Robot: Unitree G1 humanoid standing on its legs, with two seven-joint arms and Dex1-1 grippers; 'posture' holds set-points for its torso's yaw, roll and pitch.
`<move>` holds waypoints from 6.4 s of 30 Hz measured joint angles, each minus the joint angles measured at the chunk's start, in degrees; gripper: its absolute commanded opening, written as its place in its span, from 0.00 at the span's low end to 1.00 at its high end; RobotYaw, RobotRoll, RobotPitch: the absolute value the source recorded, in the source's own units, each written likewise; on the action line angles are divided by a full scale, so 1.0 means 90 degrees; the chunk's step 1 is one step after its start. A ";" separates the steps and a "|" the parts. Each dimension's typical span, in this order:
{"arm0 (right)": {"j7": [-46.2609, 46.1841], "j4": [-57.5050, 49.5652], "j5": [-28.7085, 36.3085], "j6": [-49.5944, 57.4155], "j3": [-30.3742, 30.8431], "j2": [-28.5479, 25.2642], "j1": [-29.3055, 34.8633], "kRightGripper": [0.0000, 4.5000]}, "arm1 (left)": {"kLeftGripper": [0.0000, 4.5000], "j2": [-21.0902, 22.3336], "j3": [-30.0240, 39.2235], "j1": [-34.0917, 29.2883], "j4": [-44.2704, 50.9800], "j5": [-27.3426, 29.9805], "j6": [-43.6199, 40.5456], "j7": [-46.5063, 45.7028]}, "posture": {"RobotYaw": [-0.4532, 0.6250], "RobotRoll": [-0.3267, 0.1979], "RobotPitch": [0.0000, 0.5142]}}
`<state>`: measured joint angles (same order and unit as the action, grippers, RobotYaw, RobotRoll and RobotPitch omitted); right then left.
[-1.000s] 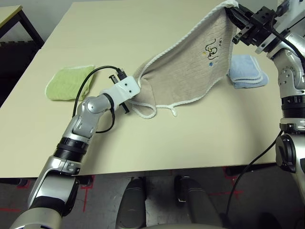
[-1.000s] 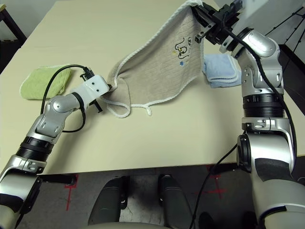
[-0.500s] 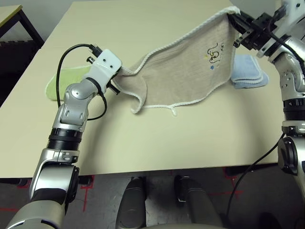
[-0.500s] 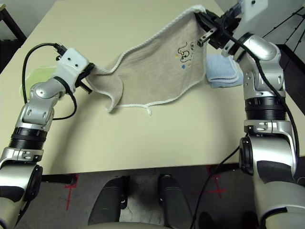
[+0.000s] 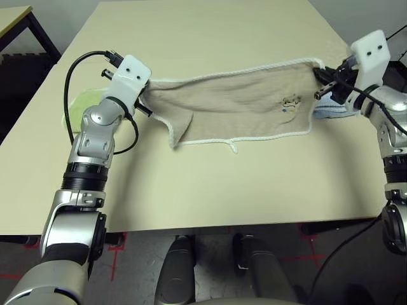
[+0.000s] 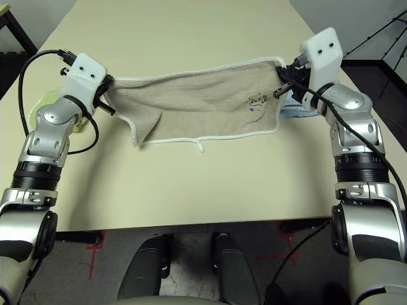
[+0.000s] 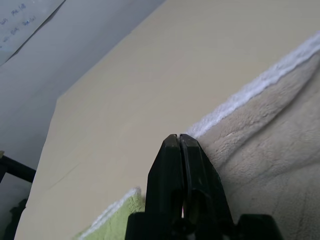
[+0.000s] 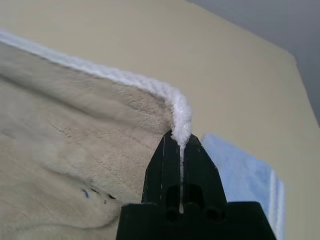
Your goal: Fold the towel and set it aside.
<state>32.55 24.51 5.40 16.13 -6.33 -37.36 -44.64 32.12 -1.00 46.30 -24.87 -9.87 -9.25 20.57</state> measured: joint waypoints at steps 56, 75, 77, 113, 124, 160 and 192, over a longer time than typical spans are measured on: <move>0.0675 0.0354 0.0292 0.1299 0.0372 -0.0113 -0.1307 0.00 | 0.01 0.0311 -0.0380 0.2092 -0.2189 -0.0274 -0.0204 0.0291 | 0.53 0.62 0.38; -0.1358 0.4804 -0.1271 -0.2268 0.0938 0.0445 -0.3438 0.00 | 0.01 -0.0250 -0.0920 0.3390 -0.4832 -0.1101 0.1852 -0.2288 | 0.51 0.62 0.35; -0.1585 0.4994 -0.1315 -0.2446 0.0922 0.0447 -0.3587 0.00 | 0.01 -0.0247 -0.0951 0.3563 -0.4883 -0.1154 0.1954 -0.2442 | 0.51 0.62 0.36; 0.1955 -0.1866 0.0839 0.0956 0.0367 -0.0821 0.2161 0.00 | 0.01 0.2347 -0.0401 -0.1532 0.1733 0.0835 -0.1147 0.3768 | 0.56 0.62 0.43; 0.2909 -0.2575 0.1560 0.1844 0.0115 -0.1606 0.2673 0.00 | 0.01 0.3097 -0.0234 -0.2245 0.2500 0.1688 -0.1412 0.5299 | 0.58 0.62 0.42; 0.2019 -0.1825 0.1344 0.0808 -0.0168 -0.1523 0.2342 0.00 | 0.01 0.2429 0.0043 -0.0733 0.1354 0.1914 -0.1171 0.4511 | 0.56 0.62 0.42; 0.0864 0.0963 -0.0255 -0.0581 0.0622 -0.0270 0.0626 0.00 | 0.01 0.1429 -0.0602 0.0039 -0.0319 0.0493 0.0393 0.3245 | 0.55 0.62 0.48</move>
<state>40.32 33.17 3.11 10.90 -0.73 -39.79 -39.01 44.98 -6.42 46.66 -27.75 -5.44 -5.71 49.77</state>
